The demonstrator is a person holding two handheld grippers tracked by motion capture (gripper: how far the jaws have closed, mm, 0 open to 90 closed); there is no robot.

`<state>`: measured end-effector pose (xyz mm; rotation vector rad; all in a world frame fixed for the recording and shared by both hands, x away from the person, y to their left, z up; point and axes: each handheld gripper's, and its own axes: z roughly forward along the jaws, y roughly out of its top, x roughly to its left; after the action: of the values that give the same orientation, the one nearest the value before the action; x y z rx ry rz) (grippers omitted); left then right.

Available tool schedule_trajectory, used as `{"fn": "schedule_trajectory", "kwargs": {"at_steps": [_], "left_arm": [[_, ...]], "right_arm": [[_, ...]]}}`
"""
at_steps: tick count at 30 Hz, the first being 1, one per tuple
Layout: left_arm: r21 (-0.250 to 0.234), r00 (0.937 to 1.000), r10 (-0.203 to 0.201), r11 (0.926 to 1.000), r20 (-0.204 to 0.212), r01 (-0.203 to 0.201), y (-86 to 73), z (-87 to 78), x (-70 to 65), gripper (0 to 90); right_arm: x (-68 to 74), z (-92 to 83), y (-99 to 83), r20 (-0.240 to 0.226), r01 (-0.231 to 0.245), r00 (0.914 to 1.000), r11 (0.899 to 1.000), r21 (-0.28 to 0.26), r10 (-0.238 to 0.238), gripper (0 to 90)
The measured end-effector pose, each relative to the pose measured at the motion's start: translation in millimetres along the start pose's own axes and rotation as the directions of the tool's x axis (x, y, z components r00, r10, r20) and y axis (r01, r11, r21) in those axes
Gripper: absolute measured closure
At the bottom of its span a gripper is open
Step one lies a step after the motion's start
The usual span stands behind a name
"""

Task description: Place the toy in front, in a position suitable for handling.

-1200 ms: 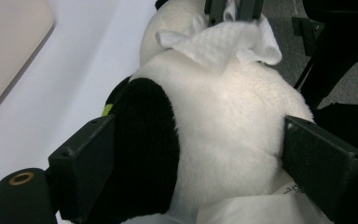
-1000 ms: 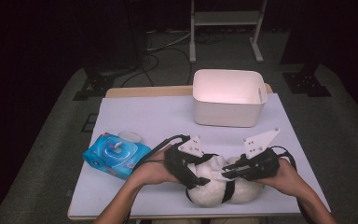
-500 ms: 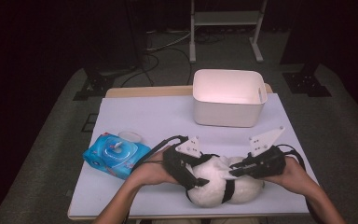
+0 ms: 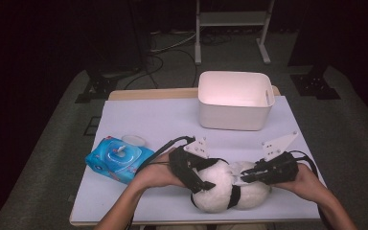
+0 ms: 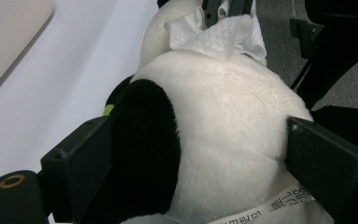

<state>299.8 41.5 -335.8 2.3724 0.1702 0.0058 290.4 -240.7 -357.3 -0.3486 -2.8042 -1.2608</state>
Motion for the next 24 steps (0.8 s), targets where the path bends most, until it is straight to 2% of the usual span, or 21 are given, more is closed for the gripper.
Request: {"fn": "schedule_trajectory", "kwargs": {"at_steps": [3,4,8,15,20,24], "left_arm": [[0.008,1.0,-0.002,1.0,0.005,0.002,1.7,1.5,-0.1,8.4],[0.017,0.9998,-0.008,0.9998,0.02,0.008,3.2,4.3,-0.5,7.1],[0.027,0.9993,-0.013,0.9996,0.034,0.012,6.3,9.9,-0.9,4.6],[0.062,0.9976,-0.025,0.9978,0.064,0.021,8.2,15.9,2.9,4.1],[0.098,0.9965,-0.012,0.9952,0.083,0.004,9.4,17.3,2.3,13.5],[0.086,0.9959,-0.018,0.9963,0.089,0.01,8.3,17.9,2.7,24.0]], "right_arm": [[3.0,5.1,3.4,-0.015,0.021,0.9997,1.0,0.019,-0.021,82.5],[7.4,14.9,6.8,-0.05,0.031,0.9983,0.999,0.035,-0.029,82.7],[12.6,24.8,14.7,-0.051,0.063,0.9969,0.996,0.065,-0.059,82.8],[12.5,25.3,12.9,-0.048,0.059,0.9972,0.997,0.052,-0.056,82.8],[11.4,19.3,12.4,-0.049,0.067,0.9967,0.997,0.041,-0.065,82.7],[9.4,9.3,12.2,-0.036,0.063,0.9974,0.998,0.018,-0.063,82.2]]}}
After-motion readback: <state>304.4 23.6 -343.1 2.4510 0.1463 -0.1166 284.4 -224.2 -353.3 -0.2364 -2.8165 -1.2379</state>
